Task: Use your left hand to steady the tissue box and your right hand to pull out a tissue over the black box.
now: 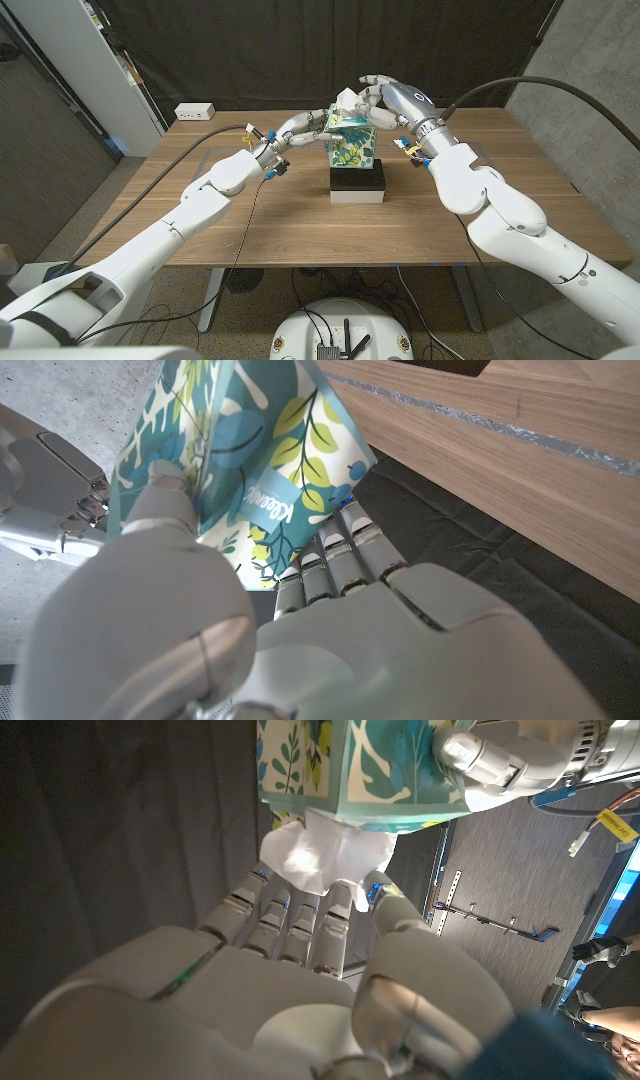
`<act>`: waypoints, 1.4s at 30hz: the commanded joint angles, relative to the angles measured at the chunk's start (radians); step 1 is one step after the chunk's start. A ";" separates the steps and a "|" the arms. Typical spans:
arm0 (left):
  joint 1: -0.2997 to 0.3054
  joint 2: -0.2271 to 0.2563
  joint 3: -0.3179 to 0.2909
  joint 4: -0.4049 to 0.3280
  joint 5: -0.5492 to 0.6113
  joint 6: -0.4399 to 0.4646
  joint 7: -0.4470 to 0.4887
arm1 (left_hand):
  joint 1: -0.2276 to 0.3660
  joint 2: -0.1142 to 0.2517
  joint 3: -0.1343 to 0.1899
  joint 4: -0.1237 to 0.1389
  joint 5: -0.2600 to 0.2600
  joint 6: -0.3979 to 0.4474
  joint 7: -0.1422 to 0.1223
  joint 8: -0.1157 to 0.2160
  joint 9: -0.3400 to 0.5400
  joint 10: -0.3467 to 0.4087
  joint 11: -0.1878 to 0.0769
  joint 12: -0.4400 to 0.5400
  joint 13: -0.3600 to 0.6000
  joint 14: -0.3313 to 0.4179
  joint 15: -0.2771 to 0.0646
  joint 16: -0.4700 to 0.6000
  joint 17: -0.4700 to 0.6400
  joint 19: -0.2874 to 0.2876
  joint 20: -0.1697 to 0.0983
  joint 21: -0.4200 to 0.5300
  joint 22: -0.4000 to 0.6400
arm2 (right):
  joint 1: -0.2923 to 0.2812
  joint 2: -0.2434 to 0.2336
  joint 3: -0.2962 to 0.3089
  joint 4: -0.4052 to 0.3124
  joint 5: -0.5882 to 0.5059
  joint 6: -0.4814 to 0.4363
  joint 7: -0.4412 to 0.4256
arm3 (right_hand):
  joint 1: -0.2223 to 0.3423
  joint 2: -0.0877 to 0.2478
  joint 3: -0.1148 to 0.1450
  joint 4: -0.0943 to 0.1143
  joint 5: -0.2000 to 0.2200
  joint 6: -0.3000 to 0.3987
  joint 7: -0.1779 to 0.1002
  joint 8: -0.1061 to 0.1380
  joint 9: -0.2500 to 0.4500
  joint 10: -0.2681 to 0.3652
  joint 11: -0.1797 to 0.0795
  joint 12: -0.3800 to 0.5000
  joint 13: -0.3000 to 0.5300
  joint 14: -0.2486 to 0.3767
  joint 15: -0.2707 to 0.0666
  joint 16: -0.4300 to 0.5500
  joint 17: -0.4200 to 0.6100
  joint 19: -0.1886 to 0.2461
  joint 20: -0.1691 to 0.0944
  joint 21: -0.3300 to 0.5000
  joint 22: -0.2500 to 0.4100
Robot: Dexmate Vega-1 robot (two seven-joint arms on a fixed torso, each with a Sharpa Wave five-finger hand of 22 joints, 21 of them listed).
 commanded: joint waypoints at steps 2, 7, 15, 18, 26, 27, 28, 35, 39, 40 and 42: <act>0.022 0.014 -0.012 -0.024 -0.003 0.008 0.012 | 0.001 0.012 0.008 0.000 0.007 0.006 0.010 -0.003 0.003 0.004 0.004 -0.002 0.005 -0.002 -0.088 -0.003 0.002 -0.003 0.000 0.000 0.003 | -0.014 0.045 -0.038 0.032 -0.147 0.015 -0.082 | 0.099 -0.017 -0.004 -0.008 -0.012 0.093 -0.014 0.067 0.035 0.037 -0.020 0.006 0.002 0.028 -0.132 0.013 0.004 0.034 -0.016 0.006 0.003; 0.025 0.017 -0.015 -0.026 -0.004 0.006 0.013 | -0.002 0.008 0.009 -0.004 0.006 0.012 0.006 -0.001 0.003 0.007 0.002 -0.001 0.005 0.001 -0.092 -0.003 0.001 -0.001 -0.003 0.001 0.003 | -0.020 0.062 -0.042 0.046 -0.184 0.030 -0.105 | 0.123 -0.020 -0.011 -0.004 -0.020 0.103 -0.024 0.078 0.041 0.049 -0.037 0.007 0.003 0.035 -0.143 0.016 0.006 0.041 -0.027 0.007 0.003; 0.024 0.018 -0.017 -0.016 -0.013 -0.005 0.002 | -0.003 0.009 0.013 -0.006 0.007 0.012 0.006 -0.002 0.003 0.007 -0.001 -0.001 0.005 0.001 -0.093 -0.003 0.000 0.000 -0.003 0.001 0.003 | -0.023 0.107 -0.068 0.081 -0.297 0.026 -0.166 | 0.148 -0.025 -0.037 0.008 -0.043 0.107 -0.061 0.082 0.039 0.066 -0.062 0.007 0.004 0.041 -0.171 0.021 0.012 0.051 -0.050 0.007 0.004; 0.022 0.018 -0.017 -0.011 -0.015 -0.009 -0.002 | -0.004 0.008 0.014 -0.007 0.007 0.012 0.005 -0.002 0.003 0.008 -0.001 0.000 0.005 0.001 -0.093 -0.003 0.000 -0.001 -0.004 0.001 0.003 | -0.022 0.120 -0.073 0.095 -0.326 0.030 -0.187 | 0.153 -0.025 -0.049 0.012 -0.046 0.107 -0.069 0.083 0.038 0.069 -0.068 0.006 0.004 0.042 -0.178 0.022 0.014 0.054 -0.059 0.008 0.004; 0.014 0.016 -0.015 0.004 -0.021 -0.017 -0.014 | -0.006 0.008 0.017 -0.009 0.007 0.012 0.006 -0.003 0.003 0.007 0.001 0.000 0.005 0.002 -0.092 -0.003 0.000 -0.002 -0.004 0.001 0.003 | -0.017 0.148 -0.092 0.144 -0.415 0.046 -0.267 | 0.163 -0.028 -0.074 0.017 -0.046 0.125 -0.089 0.090 0.036 0.079 -0.076 0.005 0.005 0.044 -0.180 0.025 0.018 0.057 -0.067 0.006 0.005; 0.013 0.016 -0.015 0.005 -0.017 -0.018 -0.012 | -0.007 0.008 0.017 -0.009 0.007 0.014 0.006 -0.003 0.003 0.007 0.002 0.000 0.005 0.002 -0.093 -0.003 0.000 -0.001 -0.004 0.001 0.003 | -0.016 0.152 -0.093 0.150 -0.422 0.048 -0.277 | 0.165 -0.027 -0.076 0.017 -0.046 0.125 -0.088 0.090 0.036 0.081 -0.077 0.005 0.005 0.044 -0.181 0.026 0.019 0.060 -0.068 0.007 0.005; 0.013 0.016 -0.014 0.006 -0.019 -0.019 -0.015 | -0.008 0.009 0.018 -0.009 0.007 0.013 0.006 -0.003 0.003 0.006 0.003 -0.001 0.005 0.002 -0.092 -0.003 0.000 -0.002 -0.004 0.001 0.003 | -0.016 0.154 -0.093 0.153 -0.425 0.052 -0.283 | 0.166 -0.028 -0.078 0.017 -0.045 0.125 -0.089 0.090 0.036 0.083 -0.077 0.006 0.005 0.045 -0.181 0.026 0.019 0.061 -0.071 0.008 0.005; 0.012 0.016 -0.015 0.005 -0.019 -0.019 -0.016 | -0.009 0.006 0.019 -0.011 0.006 0.015 0.004 -0.003 0.003 0.008 -0.002 0.000 0.005 0.002 -0.093 -0.003 -0.001 0.000 -0.006 0.002 0.003 | -0.009 0.169 -0.093 0.187 -0.453 0.072 -0.347 | 0.178 -0.027 -0.092 0.017 -0.042 0.134 -0.100 0.093 0.033 0.094 -0.078 0.007 0.006 0.043 -0.184 0.026 0.021 0.062 -0.079 0.007 0.005; 0.014 0.018 -0.015 0.001 -0.019 -0.015 -0.015 | -0.009 0.005 0.020 -0.012 0.006 0.016 0.004 -0.003 0.003 0.009 -0.002 0.001 0.005 0.003 -0.094 -0.003 -0.001 0.000 -0.007 0.002 0.003 | -0.002 0.172 -0.091 0.212 -0.449 0.102 -0.403 | 0.184 -0.029 -0.100 0.017 -0.040 0.142 -0.104 0.096 0.032 0.094 -0.079 0.005 0.006 0.042 -0.185 0.026 0.021 0.064 -0.082 0.007 0.005; 0.014 0.019 -0.015 0.000 -0.018 -0.014 -0.015 | -0.010 0.004 0.020 -0.012 0.006 0.015 0.005 -0.003 0.003 0.009 -0.002 0.000 0.005 0.002 -0.094 -0.003 -0.001 0.000 -0.006 0.002 0.003 | 0.000 0.174 -0.091 0.218 -0.451 0.108 -0.417 | 0.185 -0.029 -0.102 0.017 -0.040 0.143 -0.105 0.096 0.032 0.093 -0.079 0.005 0.006 0.042 -0.185 0.026 0.021 0.065 -0.082 0.007 0.005; 0.015 0.019 -0.015 -0.002 -0.016 -0.012 -0.013 | -0.011 0.006 0.021 -0.011 0.006 0.014 0.006 -0.004 0.003 0.009 -0.001 0.000 0.005 0.002 -0.093 -0.003 -0.001 -0.001 -0.006 0.002 0.003 | 0.007 0.177 -0.091 0.236 -0.452 0.125 -0.460 | 0.188 -0.029 -0.106 0.017 -0.039 0.144 -0.108 0.096 0.030 0.094 -0.079 0.005 0.006 0.043 -0.185 0.026 0.022 0.066 -0.084 0.007 0.005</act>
